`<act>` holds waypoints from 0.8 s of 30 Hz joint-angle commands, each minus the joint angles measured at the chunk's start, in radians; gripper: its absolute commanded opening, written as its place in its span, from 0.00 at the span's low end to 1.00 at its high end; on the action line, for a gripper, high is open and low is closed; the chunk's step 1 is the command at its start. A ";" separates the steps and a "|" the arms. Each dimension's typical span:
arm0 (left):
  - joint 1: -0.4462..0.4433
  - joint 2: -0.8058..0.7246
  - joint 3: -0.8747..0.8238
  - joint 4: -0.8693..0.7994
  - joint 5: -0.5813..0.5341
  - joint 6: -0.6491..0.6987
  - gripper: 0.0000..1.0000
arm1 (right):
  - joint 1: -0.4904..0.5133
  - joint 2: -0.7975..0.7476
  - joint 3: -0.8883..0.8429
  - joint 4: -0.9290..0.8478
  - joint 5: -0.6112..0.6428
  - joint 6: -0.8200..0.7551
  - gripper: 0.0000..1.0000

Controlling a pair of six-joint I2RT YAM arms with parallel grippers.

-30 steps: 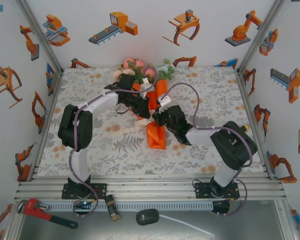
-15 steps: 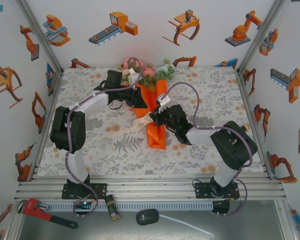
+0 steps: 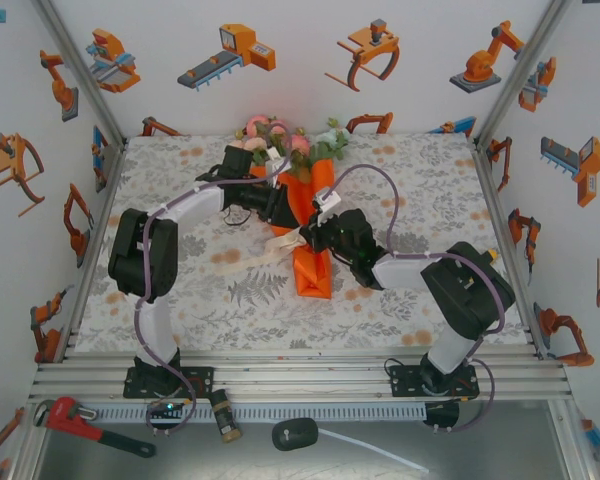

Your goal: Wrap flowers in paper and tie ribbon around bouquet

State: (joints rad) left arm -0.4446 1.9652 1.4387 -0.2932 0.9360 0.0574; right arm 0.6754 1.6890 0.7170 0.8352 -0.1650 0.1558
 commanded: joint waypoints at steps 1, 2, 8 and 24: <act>-0.005 0.019 0.025 -0.054 0.024 0.031 0.40 | -0.004 0.000 0.015 0.065 -0.005 -0.002 0.00; -0.007 0.022 0.024 -0.055 0.027 0.023 0.40 | -0.004 0.000 0.015 0.065 -0.005 -0.004 0.00; -0.011 0.043 0.018 -0.043 0.003 -0.012 0.47 | -0.005 0.003 0.017 0.065 -0.015 -0.004 0.00; -0.009 -0.007 -0.035 0.106 -0.063 -0.074 0.00 | -0.005 -0.019 -0.035 0.065 -0.075 0.010 0.19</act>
State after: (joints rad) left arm -0.4576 1.9984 1.4242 -0.2768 0.9161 0.0006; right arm 0.6632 1.6890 0.7094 0.8410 -0.1673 0.1574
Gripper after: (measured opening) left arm 0.007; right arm 0.164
